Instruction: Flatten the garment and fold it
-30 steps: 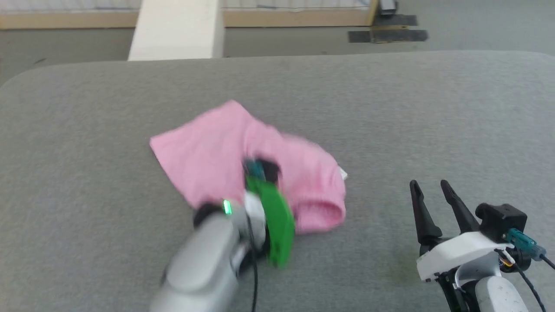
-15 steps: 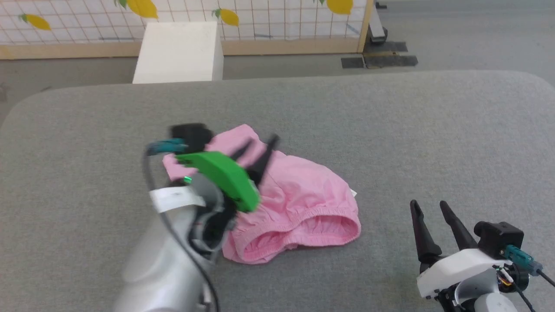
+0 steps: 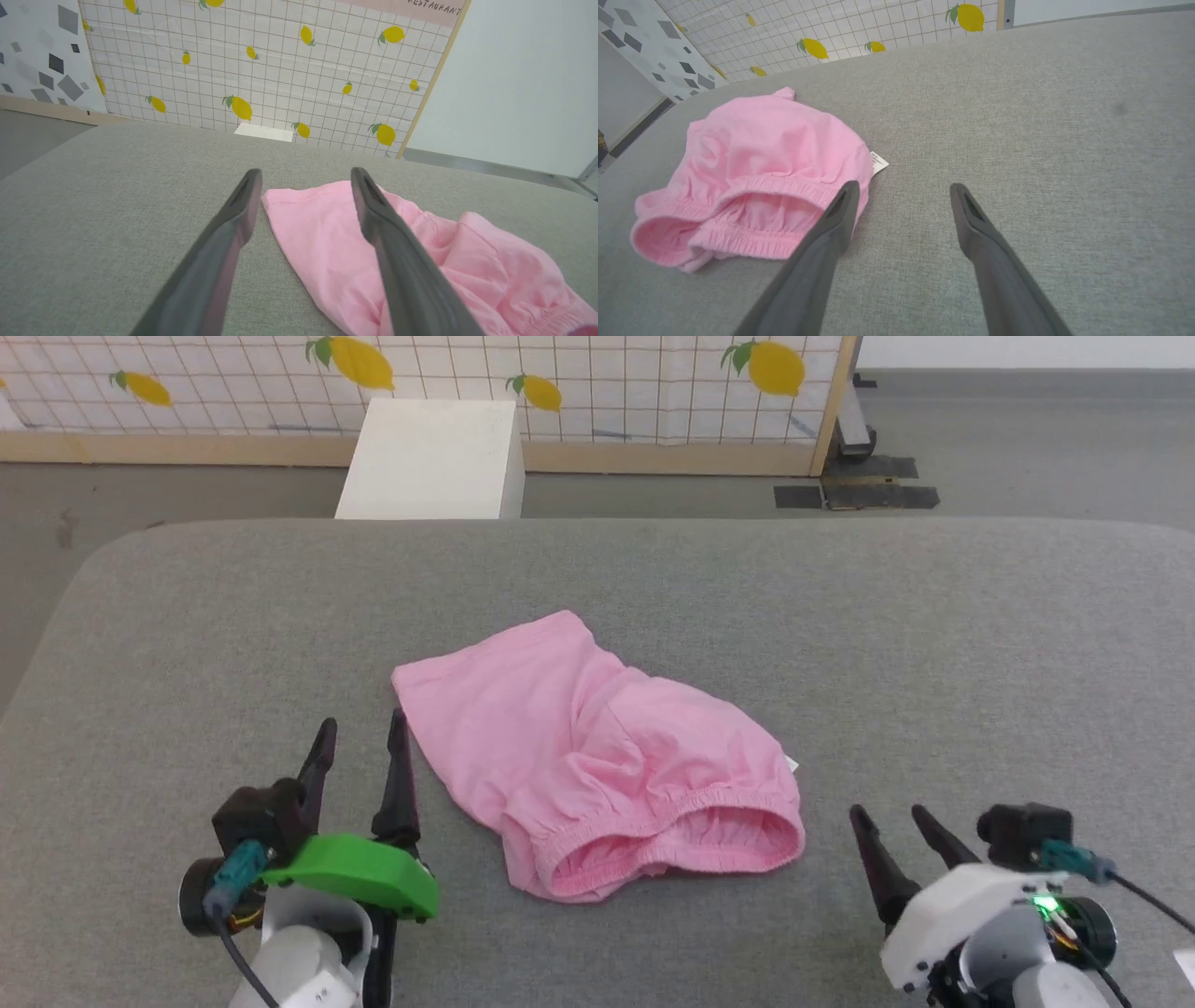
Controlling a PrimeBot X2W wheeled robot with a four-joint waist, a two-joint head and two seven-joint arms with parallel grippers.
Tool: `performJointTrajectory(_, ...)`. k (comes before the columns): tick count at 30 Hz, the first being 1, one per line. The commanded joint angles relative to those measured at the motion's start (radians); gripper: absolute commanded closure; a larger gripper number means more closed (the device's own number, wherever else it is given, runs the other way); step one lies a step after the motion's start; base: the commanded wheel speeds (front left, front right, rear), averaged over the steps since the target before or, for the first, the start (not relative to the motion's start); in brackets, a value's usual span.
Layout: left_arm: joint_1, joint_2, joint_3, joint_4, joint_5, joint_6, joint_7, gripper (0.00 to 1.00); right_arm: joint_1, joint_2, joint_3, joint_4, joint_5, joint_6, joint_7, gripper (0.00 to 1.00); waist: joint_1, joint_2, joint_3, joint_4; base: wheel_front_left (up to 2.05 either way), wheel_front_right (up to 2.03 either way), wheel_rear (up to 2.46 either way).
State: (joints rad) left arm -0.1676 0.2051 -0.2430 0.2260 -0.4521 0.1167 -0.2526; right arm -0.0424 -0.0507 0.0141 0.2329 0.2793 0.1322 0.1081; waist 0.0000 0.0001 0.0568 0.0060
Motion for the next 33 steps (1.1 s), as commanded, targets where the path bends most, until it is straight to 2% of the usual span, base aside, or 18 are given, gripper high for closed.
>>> performJointTrajectory(1, 0.018, -0.013, 0.019, -0.036, 0.031, 0.010, -0.009, 0.00, -0.036, 0.001, 0.008, -0.001, -0.010, -0.002, 0.036, 0.00, 0.0000, -0.0001, 0.017, 0.010, 0.00, 0.00, 0.00)
performJointTrajectory(4, 0.053, -0.037, 0.046, -0.092, 0.080, 0.012, -0.009, 0.00, -0.102, 0.001, 0.037, 0.026, -0.034, -0.002, 0.183, 0.00, 0.0000, -0.0001, 0.032, 0.019, 0.00, 0.00, 0.00)
performJointTrajectory(6, 0.064, -0.051, 0.055, -0.107, 0.106, 0.003, -0.009, 0.00, -0.155, 0.001, 0.071, 0.051, -0.071, -0.002, 0.304, 0.00, 0.0000, -0.0001, 0.047, 0.032, 0.00, 0.00, 0.00)
performJointTrajectory(9, 0.063, -0.070, 0.070, -0.112, 0.122, -0.015, -0.009, 0.00, -0.206, -0.008, 0.135, 0.092, -0.097, -0.002, 0.423, 0.00, 0.0000, -0.0001, 0.057, 0.048, 0.00, 0.00, 0.00)
performJointTrajectory(14, 0.058, -0.095, 0.093, -0.101, 0.142, -0.039, -0.009, 0.00, -0.243, -0.037, 0.196, 0.168, -0.111, -0.002, 0.470, 0.00, 0.0000, -0.0001, 0.072, 0.068, 0.00, 0.00, 0.00)
performJointTrajectory(15, 0.058, -0.099, 0.096, -0.098, 0.145, -0.044, -0.009, 0.00, -0.245, -0.040, 0.197, 0.183, -0.111, -0.002, 0.469, 0.21, 0.0000, -0.0001, 0.072, 0.070, 0.00, 0.00, 0.00)
performJointTrajectory(16, 0.058, -0.103, 0.101, -0.096, 0.149, -0.048, -0.009, 0.00, -0.249, -0.044, 0.198, 0.196, -0.109, -0.002, 0.459, 0.64, 0.0000, -0.0001, 0.072, 0.074, 0.00, 0.00, 0.00)
performJointTrajectory(17, 0.058, -0.107, 0.104, -0.094, 0.151, -0.051, -0.009, 0.00, -0.256, -0.049, 0.196, 0.200, -0.108, -0.002, 0.443, 0.90, 0.0000, -0.0001, 0.075, 0.077, 0.00, 0.00, 0.00)
performJointTrajectory(18, 0.057, -0.111, 0.109, -0.093, 0.153, -0.056, -0.009, 0.00, -0.263, -0.057, 0.194, 0.206, -0.104, -0.002, 0.427, 1.00, 0.0000, -0.0001, 0.078, 0.081, 0.00, 0.00, 0.00)
performJointTrajectory(23, 0.052, -0.124, 0.122, -0.087, 0.166, -0.077, -0.009, 0.00, -0.352, -0.119, 0.147, 0.230, -0.073, -0.002, 0.406, 1.00, 0.0000, -0.0001, 0.092, 0.089, 0.00, 0.00, 0.00)
performJointTrajectory(28, 0.025, -0.133, 0.119, -0.075, 0.179, -0.101, -0.009, 0.00, -0.555, -0.215, 0.108, 0.277, -0.060, -0.002, 0.398, 1.00, 0.0000, -0.0001, 0.129, 0.110, 0.00, 0.00, 0.00)
performJointTrajectory(33, -0.009, -0.142, 0.109, -0.063, 0.187, -0.119, -0.009, 0.00, -0.734, -0.262, -0.001, 0.371, -0.112, -0.002, 0.337, 1.00, 0.0000, -0.0001, 0.166, 0.143, 0.00, 0.00, 0.00)
